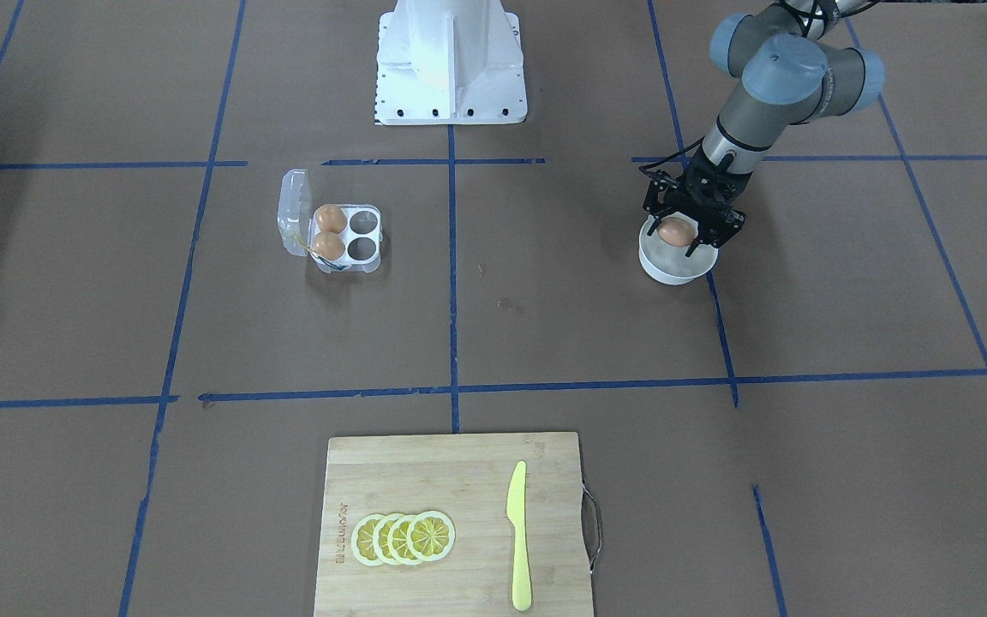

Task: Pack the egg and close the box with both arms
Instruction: 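Lift the egg out of the bowl and carry it toward the carton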

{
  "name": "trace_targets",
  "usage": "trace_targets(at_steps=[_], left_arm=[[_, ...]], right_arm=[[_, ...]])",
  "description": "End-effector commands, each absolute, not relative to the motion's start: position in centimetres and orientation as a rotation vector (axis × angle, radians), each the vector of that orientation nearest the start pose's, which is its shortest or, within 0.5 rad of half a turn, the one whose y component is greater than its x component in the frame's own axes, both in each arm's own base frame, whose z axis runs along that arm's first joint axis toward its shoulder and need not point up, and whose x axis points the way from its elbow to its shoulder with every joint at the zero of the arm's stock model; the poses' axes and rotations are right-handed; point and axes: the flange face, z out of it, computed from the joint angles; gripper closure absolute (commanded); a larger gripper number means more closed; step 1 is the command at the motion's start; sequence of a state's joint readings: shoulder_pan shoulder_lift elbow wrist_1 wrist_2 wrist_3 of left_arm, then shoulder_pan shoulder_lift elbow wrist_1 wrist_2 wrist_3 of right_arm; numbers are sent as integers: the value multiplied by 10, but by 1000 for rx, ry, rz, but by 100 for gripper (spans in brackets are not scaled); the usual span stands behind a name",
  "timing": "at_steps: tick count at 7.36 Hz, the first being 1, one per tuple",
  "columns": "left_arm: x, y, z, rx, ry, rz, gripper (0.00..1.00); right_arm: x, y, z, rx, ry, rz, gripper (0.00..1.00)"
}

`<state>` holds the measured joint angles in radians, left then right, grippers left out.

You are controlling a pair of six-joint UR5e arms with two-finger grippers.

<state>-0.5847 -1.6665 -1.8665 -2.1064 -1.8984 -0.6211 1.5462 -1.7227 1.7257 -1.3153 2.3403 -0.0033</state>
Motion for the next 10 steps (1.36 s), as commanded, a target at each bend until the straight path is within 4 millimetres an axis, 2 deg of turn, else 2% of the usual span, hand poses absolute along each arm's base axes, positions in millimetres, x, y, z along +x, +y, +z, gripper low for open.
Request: trace_targets(at_steps=[1,3,6,7,9,10], left_arm=[[372,-399,394,469,902,449,51],[363,-413,361,508,974,351,51],[382,-420,290,418,1306,-7,51],[405,-419,263,343,1420,-94,50],[468,-383,213,242,1544,-224,49],[499,-356,196,212,1577,-273,49]], right_arm=[[53,-444,625,237,-770,-125,0],[53,-444,625,237,-770,-125,0],[53,-444,626,234,-770,-122,0],[53,-444,626,234,-770,-122,0],[53,-444,626,234,-770,-122,0],[53,-444,626,234,-770,-122,0]])
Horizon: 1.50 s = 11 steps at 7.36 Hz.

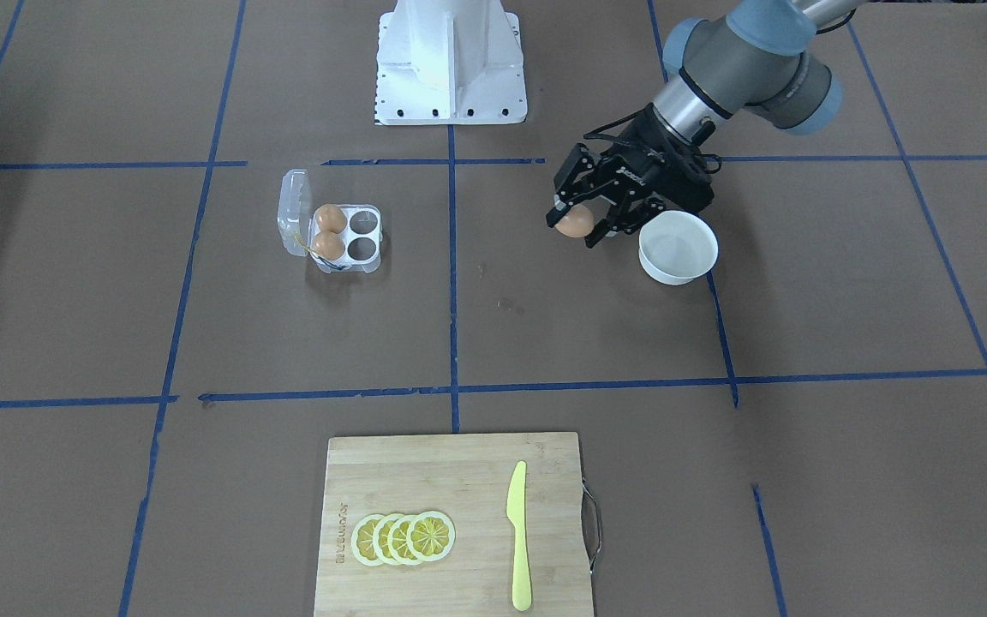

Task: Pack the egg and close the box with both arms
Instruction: 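Lower the held egg into the empty slot of the clear carton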

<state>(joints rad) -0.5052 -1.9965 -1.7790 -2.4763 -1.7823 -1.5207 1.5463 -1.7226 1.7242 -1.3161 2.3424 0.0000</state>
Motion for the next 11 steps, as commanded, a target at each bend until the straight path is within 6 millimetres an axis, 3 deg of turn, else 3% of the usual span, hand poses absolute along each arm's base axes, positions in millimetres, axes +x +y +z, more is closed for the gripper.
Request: trace_targets(at_steps=[1,3,4,6,8,9,11], left_arm=[[523,-329,185,176,1643,-302,49],[563,-308,183,201,1732,-364,49],[580,-306,172,210,1745,-379,48],[616,-288,180,211,1779,-394,48],[645,-282,172,223,1763,-417,48],[657,-286,166,228,1755,-423,48],[661,-287,168,234,1745,-429,48]], right_arm=[[53,-444,627,233,-769,-121,0],[53,-444,627,231,-769,-121,0],[53,-443,627,231,-770,-121,0],[53,-443,628,230,-769,-120,0],[53,-443,628,230,-769,-120,0],[53,-443,630,227,-769,-120,0],[53,-441,631,224,-769,-119,0]])
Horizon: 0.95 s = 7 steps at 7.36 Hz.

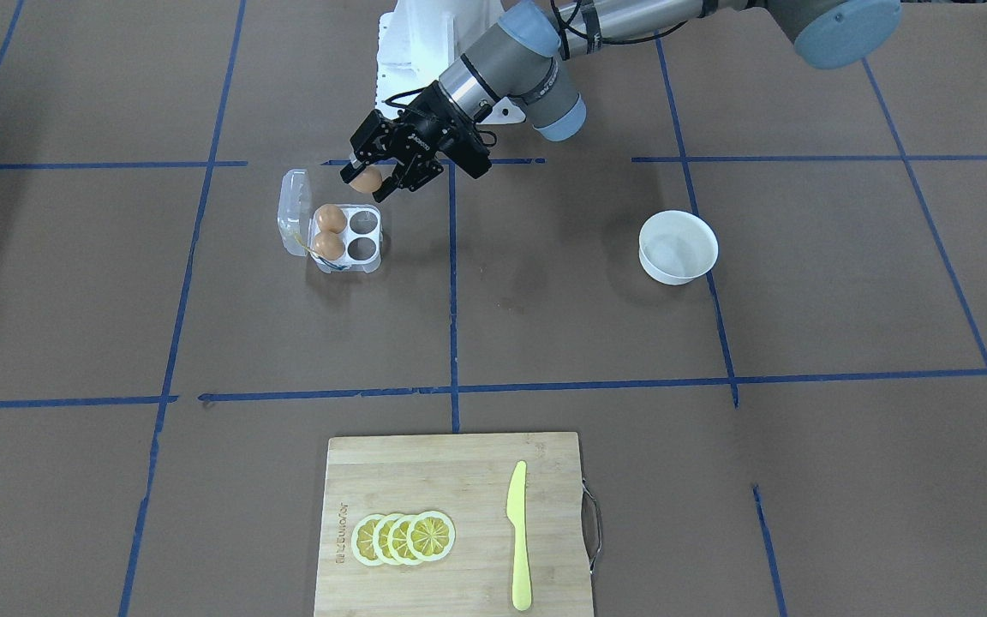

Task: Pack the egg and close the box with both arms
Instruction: 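Lower the held egg into the empty slot of the clear carton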

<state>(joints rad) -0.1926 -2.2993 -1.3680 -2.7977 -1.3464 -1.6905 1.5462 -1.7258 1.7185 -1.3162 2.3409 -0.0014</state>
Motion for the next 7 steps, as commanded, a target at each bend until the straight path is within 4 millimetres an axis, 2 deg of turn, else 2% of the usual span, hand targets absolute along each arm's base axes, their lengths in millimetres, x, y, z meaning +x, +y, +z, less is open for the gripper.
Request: trace_targets(at_steps=[1,4,5,7], left_arm=[[665,-291,172,247,1733,-443,48],[670,-294,176,261,1716,-457,48],[671,-295,172,260,1721,-460,43],[683,-299,165,261,1715,-487,43]], right_arm=[[53,-441,632,223,-770,-120,0],[53,-441,632,223,-770,-120,0],[53,-441,632,224,-769,-120,0],[53,-441,632,224,-769,-120,0]])
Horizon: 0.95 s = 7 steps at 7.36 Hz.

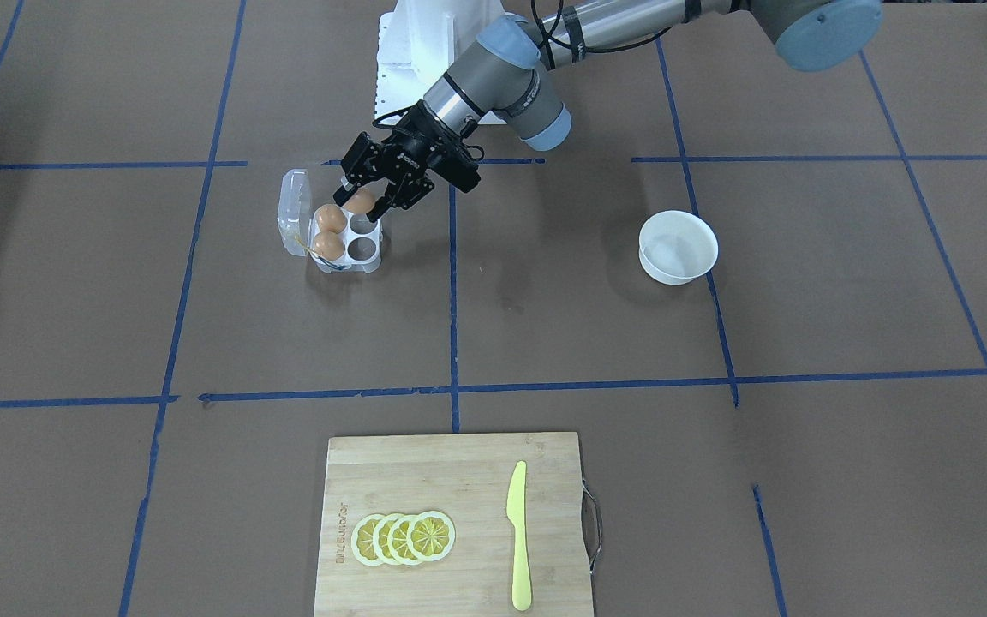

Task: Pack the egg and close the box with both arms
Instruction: 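Open the left gripper to release the egg into the carton slot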

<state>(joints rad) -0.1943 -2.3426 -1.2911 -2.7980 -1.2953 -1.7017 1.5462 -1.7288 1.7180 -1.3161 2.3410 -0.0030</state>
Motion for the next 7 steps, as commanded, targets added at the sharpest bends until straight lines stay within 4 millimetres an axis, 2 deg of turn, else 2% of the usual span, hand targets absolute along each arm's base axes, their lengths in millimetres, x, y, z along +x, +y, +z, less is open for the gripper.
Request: trace_targets(at_steps=[1,3,6,7], left_arm=[[683,-299,166,262,1714,-487,43],[684,-299,167,261,1712,-485,37],[684,-299,168,262,1710,-484,17],[684,-299,168,262,1709,-482,15]], right_arm=[[53,-441,632,224,-769,-120,0],[53,-441,632,224,-769,-120,0],[53,-442,631,225,-769,-121,0],[53,-442,631,225,-769,-121,0]])
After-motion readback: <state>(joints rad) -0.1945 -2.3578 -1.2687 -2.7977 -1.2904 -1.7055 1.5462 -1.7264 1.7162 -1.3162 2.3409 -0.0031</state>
